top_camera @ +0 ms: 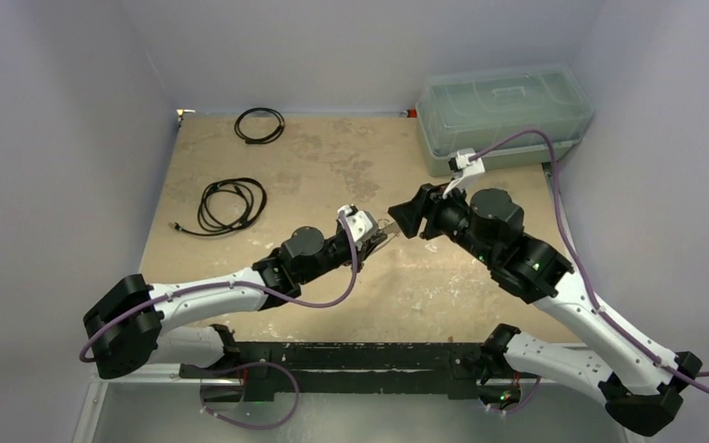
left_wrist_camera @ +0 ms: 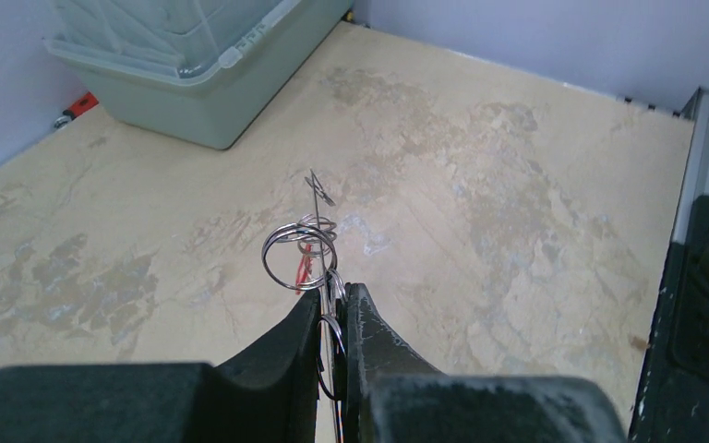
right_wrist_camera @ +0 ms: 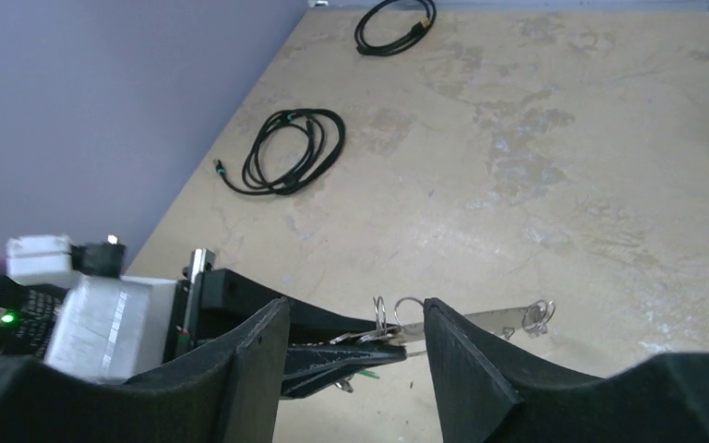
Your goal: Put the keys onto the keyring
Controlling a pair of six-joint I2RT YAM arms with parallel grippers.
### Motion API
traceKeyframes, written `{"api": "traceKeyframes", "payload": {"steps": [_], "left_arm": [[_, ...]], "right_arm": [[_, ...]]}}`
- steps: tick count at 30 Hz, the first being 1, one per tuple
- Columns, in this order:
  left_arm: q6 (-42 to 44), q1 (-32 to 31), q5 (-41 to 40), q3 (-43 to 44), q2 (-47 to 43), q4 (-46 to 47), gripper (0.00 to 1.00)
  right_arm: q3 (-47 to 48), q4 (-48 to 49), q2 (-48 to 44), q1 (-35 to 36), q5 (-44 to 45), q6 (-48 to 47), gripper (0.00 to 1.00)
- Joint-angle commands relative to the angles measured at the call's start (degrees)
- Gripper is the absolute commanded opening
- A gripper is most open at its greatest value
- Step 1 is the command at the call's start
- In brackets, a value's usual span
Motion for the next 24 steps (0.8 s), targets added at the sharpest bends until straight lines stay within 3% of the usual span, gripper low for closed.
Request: {"api": "traceKeyframes", "payload": {"steps": [1,6,24], "left_arm": [[-9.0,-0.1,-2.4,4.1,0.1,9.0,0.0],[-11.5,-0.1,-1.9,5.5,1.3,7.7,0.0],[-12.7,-0.1,-2.7,5.3,0.3,6.5,0.0]], "right_arm": [[-4.0,6.7,-0.1,-0.1,0.6,3.5,0.57],[-7.6,10.7,1.4,0.1,-3.8,4.6,0.51],[-8.0,10.7,3.7,0.1,-1.6,3.2,0.32]]}}
